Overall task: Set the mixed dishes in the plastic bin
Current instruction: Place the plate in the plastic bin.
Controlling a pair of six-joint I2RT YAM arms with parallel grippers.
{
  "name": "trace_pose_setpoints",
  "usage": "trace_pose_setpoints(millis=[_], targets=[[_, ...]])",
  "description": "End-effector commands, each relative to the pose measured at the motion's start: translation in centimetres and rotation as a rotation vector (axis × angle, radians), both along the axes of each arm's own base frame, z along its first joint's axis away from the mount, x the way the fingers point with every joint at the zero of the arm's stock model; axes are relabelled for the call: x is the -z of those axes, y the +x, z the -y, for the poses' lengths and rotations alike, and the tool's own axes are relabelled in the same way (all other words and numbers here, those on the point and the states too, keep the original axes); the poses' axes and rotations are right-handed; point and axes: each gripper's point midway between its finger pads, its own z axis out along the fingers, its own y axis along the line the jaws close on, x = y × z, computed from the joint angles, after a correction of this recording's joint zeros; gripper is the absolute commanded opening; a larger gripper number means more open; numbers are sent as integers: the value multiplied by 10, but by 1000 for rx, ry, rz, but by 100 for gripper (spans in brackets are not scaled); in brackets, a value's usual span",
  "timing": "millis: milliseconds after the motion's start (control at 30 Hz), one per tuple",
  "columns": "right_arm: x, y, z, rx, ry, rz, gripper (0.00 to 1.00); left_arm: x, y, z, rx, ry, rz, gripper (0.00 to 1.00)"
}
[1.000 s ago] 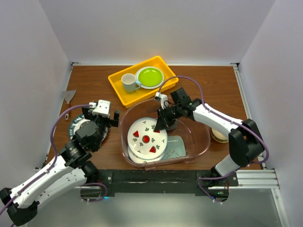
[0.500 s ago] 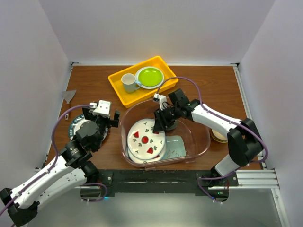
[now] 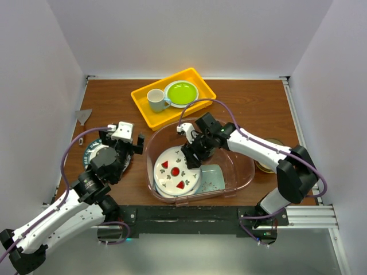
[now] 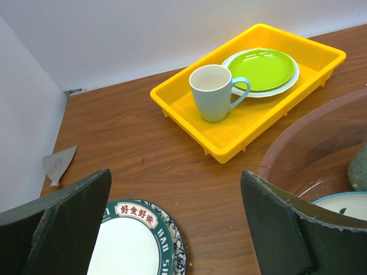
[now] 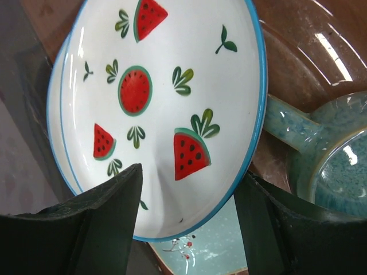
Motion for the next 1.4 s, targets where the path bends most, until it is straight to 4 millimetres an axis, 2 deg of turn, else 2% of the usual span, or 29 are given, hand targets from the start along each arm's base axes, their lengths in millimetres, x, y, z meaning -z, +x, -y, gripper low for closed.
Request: trace_pose_setpoints(millis=[0,333,833,1067,1267,1367], targets=[[-25,-1,-8,-106,18,112,68,-13,1,0,6,-31,43,100],[-32,-8,1,-176,-24,161,75,-14,0,1,12,-36,46,100],[-23,-25,7,-256,-69,154,76,-13,0,0,7,-32,44,100],[-27,-25,16,-288,-90,196,86,-12,1,0,7,-31,43,100],[-44,-19,25,-302,-89,265,90,-12,1,0,7,-32,42,100],[-64,-10,33,-272,-45,302,90,-11,1,1,9,-31,39,100]])
